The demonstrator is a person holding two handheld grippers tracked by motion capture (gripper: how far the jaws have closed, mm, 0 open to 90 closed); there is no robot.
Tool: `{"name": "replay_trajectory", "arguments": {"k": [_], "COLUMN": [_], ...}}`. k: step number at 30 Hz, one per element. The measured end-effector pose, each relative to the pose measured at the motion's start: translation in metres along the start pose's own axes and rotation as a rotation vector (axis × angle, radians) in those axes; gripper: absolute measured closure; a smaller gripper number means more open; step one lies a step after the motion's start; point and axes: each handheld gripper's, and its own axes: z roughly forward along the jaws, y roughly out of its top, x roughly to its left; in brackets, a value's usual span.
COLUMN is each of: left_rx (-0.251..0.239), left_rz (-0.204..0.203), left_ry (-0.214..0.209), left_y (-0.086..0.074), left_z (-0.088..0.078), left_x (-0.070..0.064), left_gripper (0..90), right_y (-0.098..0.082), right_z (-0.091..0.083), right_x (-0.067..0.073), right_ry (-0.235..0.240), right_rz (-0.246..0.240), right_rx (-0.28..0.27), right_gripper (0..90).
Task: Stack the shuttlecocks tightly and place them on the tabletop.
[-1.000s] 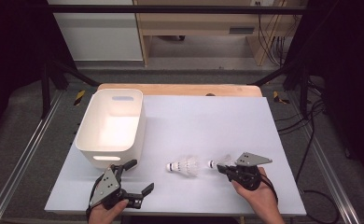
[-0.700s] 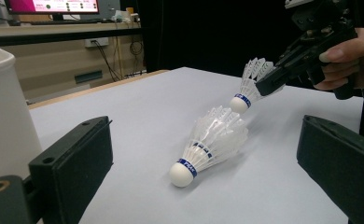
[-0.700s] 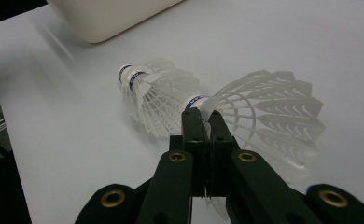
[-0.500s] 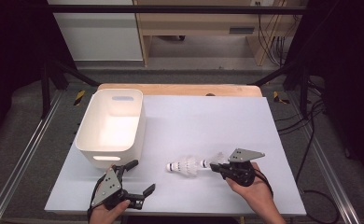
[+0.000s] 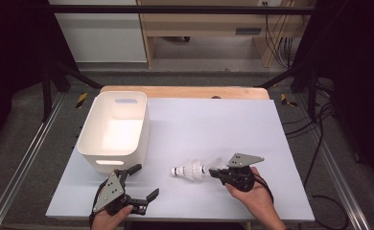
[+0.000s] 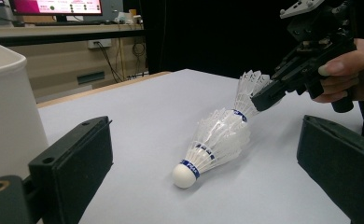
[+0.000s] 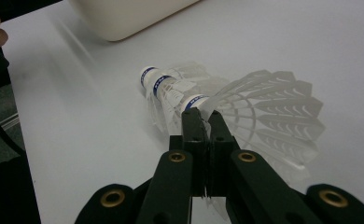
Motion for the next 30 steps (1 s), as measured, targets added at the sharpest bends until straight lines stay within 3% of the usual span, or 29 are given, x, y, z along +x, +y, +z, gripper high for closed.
{"name": "replay_trajectory", "arguments": {"k": [14,24,30], "left_rx": [0.000,0.001,0.002], "left_rz": [-0.001,0.001,0.001], "left_ry": [-0.002,-0.002,-0.003], "left_y": [0.000,0.000,0.000], "left_z": [0.000,0.001,0.001], "left_x": [0.000,0.000,0.000], "left_gripper": [3.3,3.2,3.3], "right_y": [-0.005,-0.004,-0.005], "right_z": [0.015,0.024,0.028], "right_x": [-0.003,-0.008,-0.009], "right_ry": [0.036,0.094,0.100], "right_rz": [0.046,0.115,0.121], "right_rx": [0.001,-0.031,-0.023], "right_gripper": [89.1,89.1,89.0]}}
